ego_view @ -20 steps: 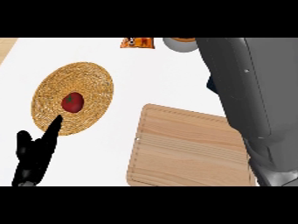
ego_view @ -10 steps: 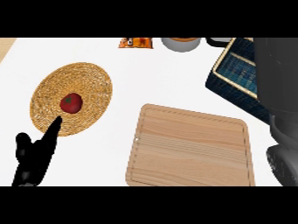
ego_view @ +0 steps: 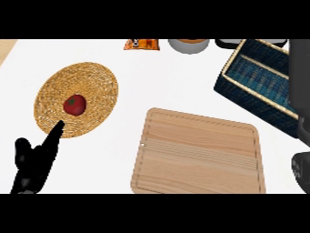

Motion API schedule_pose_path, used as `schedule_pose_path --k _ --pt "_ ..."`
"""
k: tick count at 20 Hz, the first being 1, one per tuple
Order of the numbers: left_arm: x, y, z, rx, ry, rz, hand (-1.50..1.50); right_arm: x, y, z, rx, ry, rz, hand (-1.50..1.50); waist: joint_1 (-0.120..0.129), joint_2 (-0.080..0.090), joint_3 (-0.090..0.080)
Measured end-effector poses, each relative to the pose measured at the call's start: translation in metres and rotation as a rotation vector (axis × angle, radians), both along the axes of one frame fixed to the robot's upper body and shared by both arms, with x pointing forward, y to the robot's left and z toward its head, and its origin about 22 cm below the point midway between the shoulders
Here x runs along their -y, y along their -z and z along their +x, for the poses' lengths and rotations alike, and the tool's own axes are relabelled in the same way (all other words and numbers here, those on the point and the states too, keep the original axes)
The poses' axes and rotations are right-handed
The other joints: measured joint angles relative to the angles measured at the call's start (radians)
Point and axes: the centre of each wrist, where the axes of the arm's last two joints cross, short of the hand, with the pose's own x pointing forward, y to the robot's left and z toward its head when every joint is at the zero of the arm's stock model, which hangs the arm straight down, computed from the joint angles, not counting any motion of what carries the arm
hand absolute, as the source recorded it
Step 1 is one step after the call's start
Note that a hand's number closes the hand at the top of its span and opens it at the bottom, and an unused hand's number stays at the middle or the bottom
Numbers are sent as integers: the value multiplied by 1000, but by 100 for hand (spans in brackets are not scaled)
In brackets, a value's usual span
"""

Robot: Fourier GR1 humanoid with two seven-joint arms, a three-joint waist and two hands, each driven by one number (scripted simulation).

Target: Pick the can from the cutting board and place it in the basket

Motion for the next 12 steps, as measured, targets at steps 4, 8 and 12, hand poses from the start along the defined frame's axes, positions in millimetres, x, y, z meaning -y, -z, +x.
schedule_pose_path --k 4,8,12 --pt "1 3 -1 11 -4 0 0 23 13 1 55 4 92 150 -3 0 1" --pt "-2 2 -1 3 2 -1 0 42 36 0 83 12 165 150 -5 -2 1" --pt "0 2 -2 3 -4 2 0 54 56 0 105 17 194 150 -4 -3 2"
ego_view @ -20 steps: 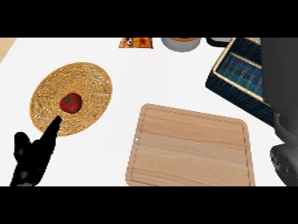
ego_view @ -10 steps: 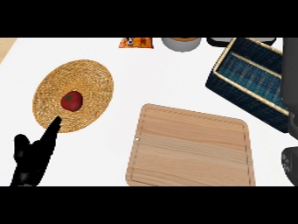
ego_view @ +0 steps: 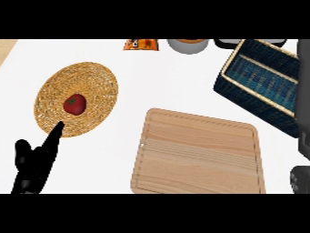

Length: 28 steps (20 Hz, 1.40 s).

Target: Pick the can from the cutting board and place it in the basket

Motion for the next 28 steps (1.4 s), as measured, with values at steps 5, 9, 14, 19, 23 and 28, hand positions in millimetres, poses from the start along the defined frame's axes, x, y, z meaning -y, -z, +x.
schedule_pose_path --k 5,9,14,19,23,28 --pt "-6 0 0 -7 -3 -7 0 24 28 -2 -69 95 -42 150 -7 -1 -1" --pt "-3 0 -2 -9 -14 0 0 37 43 -6 -172 110 -96 -150 -12 -4 -1" --pt "-4 2 -2 -9 -14 0 0 48 44 -18 -210 103 -148 -150 -14 -6 0" --pt "-5 2 -1 -11 -8 -2 0 58 38 -32 -163 116 -159 -150 -11 -6 0" --pt "-10 -2 -2 -21 -9 -2 0 68 28 -49 -84 150 -139 -150 -13 -6 -2" --pt "-11 3 -7 -6 -19 -4 0 79 20 -80 -5 223 -104 -150 -23 -10 -1"
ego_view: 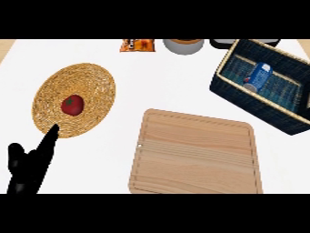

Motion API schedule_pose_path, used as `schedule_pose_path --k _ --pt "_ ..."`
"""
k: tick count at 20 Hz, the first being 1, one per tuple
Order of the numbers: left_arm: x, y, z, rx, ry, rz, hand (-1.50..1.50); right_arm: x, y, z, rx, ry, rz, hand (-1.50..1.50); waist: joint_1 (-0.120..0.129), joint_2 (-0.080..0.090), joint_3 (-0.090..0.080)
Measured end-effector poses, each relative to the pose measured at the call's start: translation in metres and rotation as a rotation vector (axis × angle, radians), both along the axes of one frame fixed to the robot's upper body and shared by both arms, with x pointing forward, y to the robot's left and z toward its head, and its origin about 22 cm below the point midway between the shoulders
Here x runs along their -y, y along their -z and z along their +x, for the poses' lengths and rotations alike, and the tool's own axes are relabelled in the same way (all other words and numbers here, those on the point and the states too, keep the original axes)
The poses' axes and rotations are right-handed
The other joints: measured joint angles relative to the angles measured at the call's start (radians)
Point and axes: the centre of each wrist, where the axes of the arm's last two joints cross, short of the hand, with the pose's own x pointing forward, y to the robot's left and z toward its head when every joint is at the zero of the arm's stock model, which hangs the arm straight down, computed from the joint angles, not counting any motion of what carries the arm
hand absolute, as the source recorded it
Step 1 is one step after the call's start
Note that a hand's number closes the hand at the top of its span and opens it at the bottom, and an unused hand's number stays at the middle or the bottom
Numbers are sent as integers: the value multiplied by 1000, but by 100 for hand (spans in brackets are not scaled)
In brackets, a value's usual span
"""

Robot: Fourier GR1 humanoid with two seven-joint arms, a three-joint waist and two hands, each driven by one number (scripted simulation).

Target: Pick the can from the cutting board and place it in the basket

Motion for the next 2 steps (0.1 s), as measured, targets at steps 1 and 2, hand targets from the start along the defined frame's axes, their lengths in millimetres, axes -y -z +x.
schedule_pose_path --k 1,2 --pt "-2 0 -1 0 -1 -3 0 4 -1 -9 7 15 5 -150 -3 -1 0" --pt "-3 1 -2 -1 -3 -4 0 7 -2 -17 13 28 7 -150 -6 -2 0"
